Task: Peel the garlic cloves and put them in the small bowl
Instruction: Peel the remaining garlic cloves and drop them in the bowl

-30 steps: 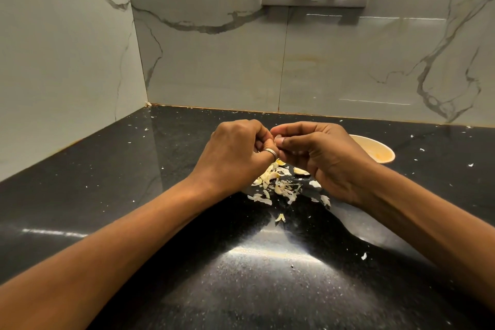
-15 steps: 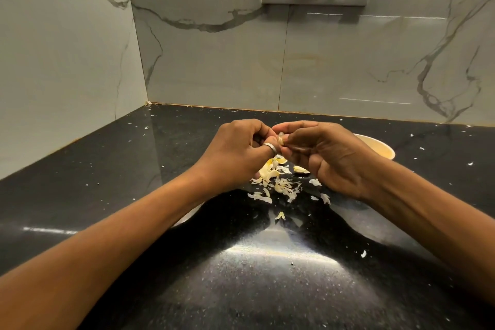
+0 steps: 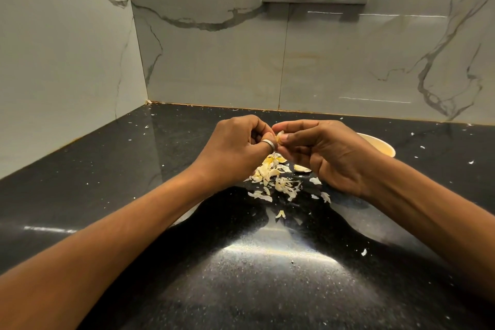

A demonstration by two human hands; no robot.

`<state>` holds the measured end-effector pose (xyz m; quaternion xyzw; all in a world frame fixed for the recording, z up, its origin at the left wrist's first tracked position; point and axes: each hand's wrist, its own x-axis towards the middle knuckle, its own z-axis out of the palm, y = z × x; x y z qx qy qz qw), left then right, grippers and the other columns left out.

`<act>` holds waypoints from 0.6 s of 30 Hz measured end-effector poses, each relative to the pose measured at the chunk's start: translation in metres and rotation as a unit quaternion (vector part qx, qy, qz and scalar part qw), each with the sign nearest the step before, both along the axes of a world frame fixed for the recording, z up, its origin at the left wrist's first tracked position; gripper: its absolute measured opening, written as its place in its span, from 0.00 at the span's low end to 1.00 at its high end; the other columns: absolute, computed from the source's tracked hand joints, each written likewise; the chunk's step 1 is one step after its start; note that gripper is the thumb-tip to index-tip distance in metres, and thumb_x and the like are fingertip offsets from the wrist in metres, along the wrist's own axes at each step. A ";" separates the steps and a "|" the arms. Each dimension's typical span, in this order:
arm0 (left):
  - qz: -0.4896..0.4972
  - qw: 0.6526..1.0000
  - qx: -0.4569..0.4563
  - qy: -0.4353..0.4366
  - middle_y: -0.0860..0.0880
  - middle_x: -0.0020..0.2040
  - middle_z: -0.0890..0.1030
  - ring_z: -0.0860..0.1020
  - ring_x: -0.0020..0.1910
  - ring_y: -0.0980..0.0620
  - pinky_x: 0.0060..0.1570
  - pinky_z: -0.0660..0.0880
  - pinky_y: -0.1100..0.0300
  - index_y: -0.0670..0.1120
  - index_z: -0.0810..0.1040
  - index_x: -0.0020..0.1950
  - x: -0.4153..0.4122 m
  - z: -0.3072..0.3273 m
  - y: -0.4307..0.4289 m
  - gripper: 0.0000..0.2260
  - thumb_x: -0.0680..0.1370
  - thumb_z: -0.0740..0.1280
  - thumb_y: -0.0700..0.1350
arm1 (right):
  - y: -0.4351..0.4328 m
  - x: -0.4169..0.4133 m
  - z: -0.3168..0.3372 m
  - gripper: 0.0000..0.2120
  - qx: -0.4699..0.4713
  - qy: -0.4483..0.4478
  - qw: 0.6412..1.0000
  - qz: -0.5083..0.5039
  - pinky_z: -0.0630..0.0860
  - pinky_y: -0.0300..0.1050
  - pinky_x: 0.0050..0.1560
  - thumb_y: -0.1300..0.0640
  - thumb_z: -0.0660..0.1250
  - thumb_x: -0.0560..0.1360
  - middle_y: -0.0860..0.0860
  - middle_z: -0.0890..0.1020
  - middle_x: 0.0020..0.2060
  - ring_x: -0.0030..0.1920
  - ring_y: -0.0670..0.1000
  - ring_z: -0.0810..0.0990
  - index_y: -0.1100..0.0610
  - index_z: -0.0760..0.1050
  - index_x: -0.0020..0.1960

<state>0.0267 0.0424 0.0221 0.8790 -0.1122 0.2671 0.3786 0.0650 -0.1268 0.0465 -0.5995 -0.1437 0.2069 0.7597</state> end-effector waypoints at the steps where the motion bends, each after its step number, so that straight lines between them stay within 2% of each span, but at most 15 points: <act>1: 0.000 1.000 0.000 0.000 0.56 0.33 0.77 0.74 0.30 0.58 0.36 0.81 0.47 0.45 0.81 0.49 0.000 0.000 0.000 0.04 0.80 0.69 0.45 | 0.000 0.000 0.000 0.13 0.000 0.001 1.000 0.000 0.83 0.38 0.43 0.76 0.63 0.75 0.62 0.83 0.46 0.39 0.51 0.85 0.69 0.80 0.57; 4: 0.003 1.000 0.002 0.003 0.55 0.34 0.77 0.75 0.31 0.56 0.37 0.81 0.45 0.45 0.81 0.49 -0.001 0.001 -0.001 0.04 0.80 0.69 0.44 | 0.000 0.000 0.000 0.13 -0.003 -0.001 1.000 -0.004 0.83 0.38 0.43 0.76 0.63 0.75 0.62 0.83 0.45 0.38 0.51 0.85 0.70 0.80 0.57; 8: 0.022 1.000 -0.002 -0.006 0.54 0.34 0.78 0.77 0.32 0.53 0.37 0.81 0.44 0.46 0.80 0.46 0.000 0.002 0.002 0.03 0.79 0.69 0.44 | 0.001 0.001 0.000 0.12 -0.004 -0.011 1.000 -0.008 0.84 0.39 0.44 0.76 0.63 0.76 0.66 0.83 0.49 0.41 0.53 0.85 0.70 0.80 0.56; 13: 0.045 0.999 0.009 -0.010 0.54 0.34 0.78 0.78 0.31 0.55 0.37 0.80 0.49 0.47 0.80 0.45 0.000 0.002 0.001 0.04 0.79 0.69 0.44 | 0.001 0.001 -0.002 0.12 -0.018 -0.022 1.000 -0.008 0.83 0.42 0.49 0.76 0.62 0.76 0.69 0.83 0.51 0.44 0.55 0.83 0.71 0.79 0.56; 18: 0.099 0.994 -0.015 -0.032 0.54 0.35 0.78 0.78 0.32 0.56 0.39 0.82 0.49 0.45 0.81 0.46 0.004 0.007 0.012 0.05 0.79 0.69 0.44 | -0.003 0.001 0.001 0.12 -0.034 -0.027 0.999 -0.015 0.83 0.39 0.46 0.74 0.63 0.76 0.64 0.84 0.48 0.47 0.55 0.83 0.69 0.80 0.56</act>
